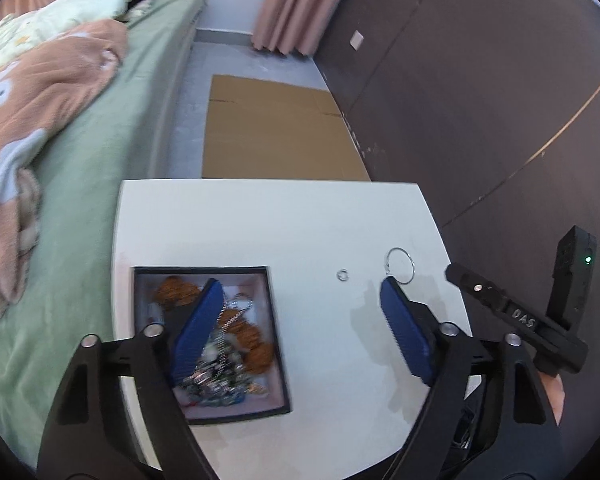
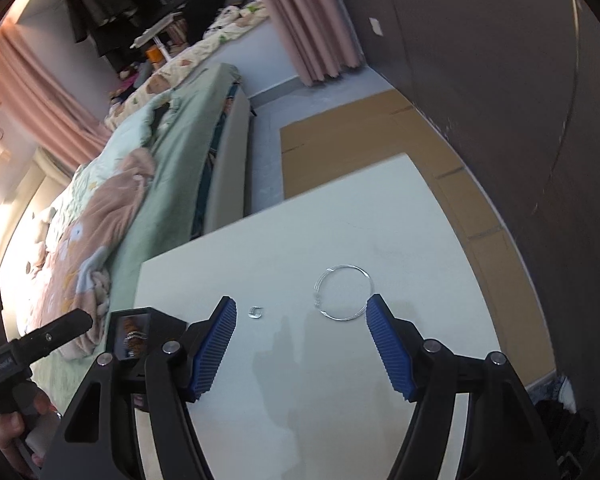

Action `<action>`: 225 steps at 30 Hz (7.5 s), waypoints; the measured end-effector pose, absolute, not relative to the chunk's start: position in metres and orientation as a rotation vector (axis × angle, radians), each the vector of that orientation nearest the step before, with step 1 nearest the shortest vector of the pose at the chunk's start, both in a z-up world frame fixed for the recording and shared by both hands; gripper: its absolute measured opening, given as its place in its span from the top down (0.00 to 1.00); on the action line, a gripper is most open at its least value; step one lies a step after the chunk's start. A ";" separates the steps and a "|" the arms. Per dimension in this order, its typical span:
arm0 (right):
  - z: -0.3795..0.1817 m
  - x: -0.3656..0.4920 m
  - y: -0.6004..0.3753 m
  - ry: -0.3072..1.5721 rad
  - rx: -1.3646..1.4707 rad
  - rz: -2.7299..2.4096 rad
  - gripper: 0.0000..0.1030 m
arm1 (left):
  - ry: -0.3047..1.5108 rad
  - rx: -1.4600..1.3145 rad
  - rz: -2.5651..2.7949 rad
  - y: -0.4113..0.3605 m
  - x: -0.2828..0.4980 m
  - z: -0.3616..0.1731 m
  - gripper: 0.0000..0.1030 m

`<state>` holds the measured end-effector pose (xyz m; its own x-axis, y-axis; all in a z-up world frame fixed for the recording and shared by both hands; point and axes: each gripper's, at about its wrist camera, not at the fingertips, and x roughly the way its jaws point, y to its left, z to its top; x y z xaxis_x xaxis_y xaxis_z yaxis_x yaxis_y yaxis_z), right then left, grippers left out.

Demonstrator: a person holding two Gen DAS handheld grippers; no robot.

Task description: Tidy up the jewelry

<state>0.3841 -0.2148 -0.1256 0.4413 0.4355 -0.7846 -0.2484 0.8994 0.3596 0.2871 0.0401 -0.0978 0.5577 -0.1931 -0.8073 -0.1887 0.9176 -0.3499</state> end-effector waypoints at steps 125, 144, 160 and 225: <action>-0.059 0.280 -0.090 1.003 -0.023 0.702 0.25 | 0.825 -0.519 0.153 0.145 0.134 -0.055 0.05; -0.011 0.223 -0.193 0.896 0.013 0.627 0.07 | 0.716 -0.251 0.091 0.038 0.096 0.001 0.05; 0.008 0.149 -0.248 0.832 0.031 0.585 0.07 | 0.641 -0.179 0.037 -0.010 0.028 0.028 0.05; 0.038 0.076 -0.261 0.737 -0.034 0.536 0.07 | 0.511 -0.148 0.075 -0.026 -0.048 0.058 0.05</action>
